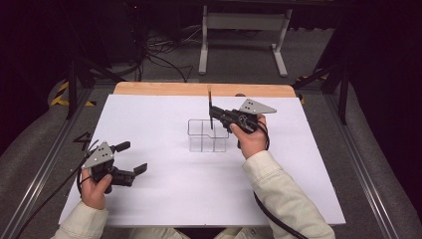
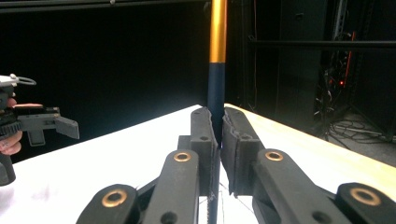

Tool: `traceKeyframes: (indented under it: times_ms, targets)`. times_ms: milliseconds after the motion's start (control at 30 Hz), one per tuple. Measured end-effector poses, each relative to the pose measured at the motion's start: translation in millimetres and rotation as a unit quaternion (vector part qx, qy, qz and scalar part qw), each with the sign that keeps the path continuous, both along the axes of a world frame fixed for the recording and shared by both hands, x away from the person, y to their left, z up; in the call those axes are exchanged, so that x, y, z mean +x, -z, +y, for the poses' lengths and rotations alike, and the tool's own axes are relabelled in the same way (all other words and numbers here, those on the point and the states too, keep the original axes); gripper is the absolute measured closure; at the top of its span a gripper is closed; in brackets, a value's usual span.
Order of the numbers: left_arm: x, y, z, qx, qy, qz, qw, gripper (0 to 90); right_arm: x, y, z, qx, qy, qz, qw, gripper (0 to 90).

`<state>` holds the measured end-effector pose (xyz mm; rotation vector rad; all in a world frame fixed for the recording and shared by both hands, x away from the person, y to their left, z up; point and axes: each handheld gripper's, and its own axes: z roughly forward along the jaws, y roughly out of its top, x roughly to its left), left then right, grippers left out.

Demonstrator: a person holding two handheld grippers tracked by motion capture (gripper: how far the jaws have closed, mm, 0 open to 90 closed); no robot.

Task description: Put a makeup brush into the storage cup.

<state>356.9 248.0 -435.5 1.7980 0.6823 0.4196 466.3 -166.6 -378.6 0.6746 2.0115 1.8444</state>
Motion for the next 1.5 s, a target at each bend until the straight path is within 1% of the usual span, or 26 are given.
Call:
traceKeyframes:
  times_ms: [267, 467, 533, 633, 667, 767, 1067, 1167, 1200, 1367, 1433, 1500]
  targets:
    - [0.0, -0.2, 0.2, 0.000, 0.001, -0.002, 1.0000, 0.5, 1.0, 10.1, 4.7, -0.008, -0.004, 0.010, 0.9999, 83.0]
    - [-0.3, -0.3, 0.0, -0.001, 0.001, -0.001, 1.0000, 0.5, 1.3, 14.6, 6.1, -0.013, -0.004, 0.016, 0.9998, 83.0]
    - [0.0, -0.6, 0.5, 0.002, 0.002, -0.004, 1.0000, 0.5, 1.1, 16.2, 6.2, -0.014, -0.005, 0.018, 0.9997, 83.0]
    - [0.0, -0.7, 0.6, 0.003, 0.002, -0.003, 1.0000, 0.5, 1.1, 19.4, 7.0, -0.016, -0.006, 0.022, 0.9996, 83.0]
    - [-0.3, -0.3, 0.0, -0.001, 0.001, -0.001, 1.0000, 0.5, 1.2, 20.6, 7.5, -0.018, -0.006, 0.023, 0.9996, 83.0]
    - [-0.2, -0.5, 0.0, 0.001, 0.002, -0.001, 1.0000, 0.5, 1.3, 23.6, 9.1, -0.023, -0.006, 0.029, 0.9993, 83.0]
    - [0.0, -0.7, 0.6, 0.002, 0.002, -0.005, 1.0000, 0.5, 0.9, 27.0, 10.8, -0.031, -0.005, 0.034, 0.9989, 83.0]
    - [0.0, -0.7, 0.6, 0.003, 0.002, -0.004, 1.0000, 0.5, 0.9, 27.9, 11.0, -0.031, -0.005, 0.037, 0.9988, 83.0]
    - [-0.3, -0.5, 0.1, 0.001, 0.001, -0.001, 1.0000, 0.5, 0.7, 28.4, 11.3, -0.031, -0.005, 0.038, 0.9988, 83.0]
    - [-0.1, -0.5, 0.3, 0.001, 0.002, -0.003, 1.0000, 0.5, 0.4, 29.7, 11.8, -0.034, -0.005, 0.042, 0.9985, 83.0]
    - [-0.3, -0.3, 0.0, -0.001, 0.001, -0.001, 1.0000, 0.5, 0.5, 30.3, 11.3, -0.031, -0.006, 0.043, 0.9986, 83.0]
    - [0.0, -0.7, 0.5, 0.003, 0.003, -0.004, 1.0000, 0.5, 0.1, 30.8, 11.5, -0.033, -0.006, 0.045, 0.9984, 82.9]
